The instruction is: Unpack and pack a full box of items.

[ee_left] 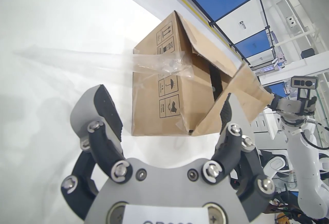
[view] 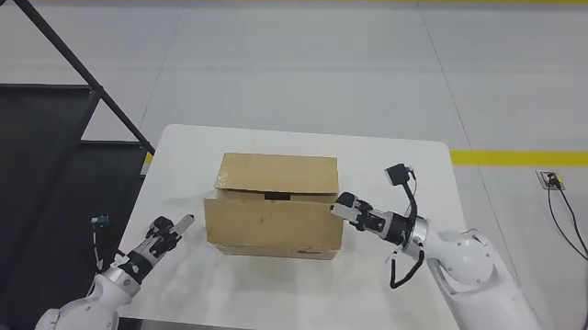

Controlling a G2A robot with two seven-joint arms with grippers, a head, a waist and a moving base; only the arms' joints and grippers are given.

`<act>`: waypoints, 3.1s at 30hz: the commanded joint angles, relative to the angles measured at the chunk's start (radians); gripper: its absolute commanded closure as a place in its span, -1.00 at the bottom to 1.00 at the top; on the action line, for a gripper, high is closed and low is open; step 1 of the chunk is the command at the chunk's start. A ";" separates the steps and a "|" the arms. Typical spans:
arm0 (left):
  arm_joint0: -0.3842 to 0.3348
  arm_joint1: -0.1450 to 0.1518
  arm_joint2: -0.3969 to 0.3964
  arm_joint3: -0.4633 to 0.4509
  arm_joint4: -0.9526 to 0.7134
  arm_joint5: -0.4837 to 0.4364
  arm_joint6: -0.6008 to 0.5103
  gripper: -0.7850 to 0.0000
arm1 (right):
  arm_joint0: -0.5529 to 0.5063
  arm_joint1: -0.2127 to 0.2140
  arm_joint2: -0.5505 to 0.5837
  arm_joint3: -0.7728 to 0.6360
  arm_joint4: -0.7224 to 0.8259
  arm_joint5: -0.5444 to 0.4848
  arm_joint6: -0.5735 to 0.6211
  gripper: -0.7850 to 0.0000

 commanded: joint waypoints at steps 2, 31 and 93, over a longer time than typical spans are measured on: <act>-0.006 0.000 0.010 -0.011 -0.006 0.019 0.007 -1.00 | -0.033 0.008 0.021 -0.045 0.020 -0.034 0.044 -1.00; 0.022 0.034 0.063 0.004 0.329 -0.278 -0.078 -1.00 | -0.099 0.033 0.035 -0.085 0.085 0.110 0.070 -1.00; 0.072 0.048 0.135 0.000 0.404 -0.220 0.056 -1.00 | 0.819 -0.298 -0.553 1.035 0.212 0.381 -0.566 -1.00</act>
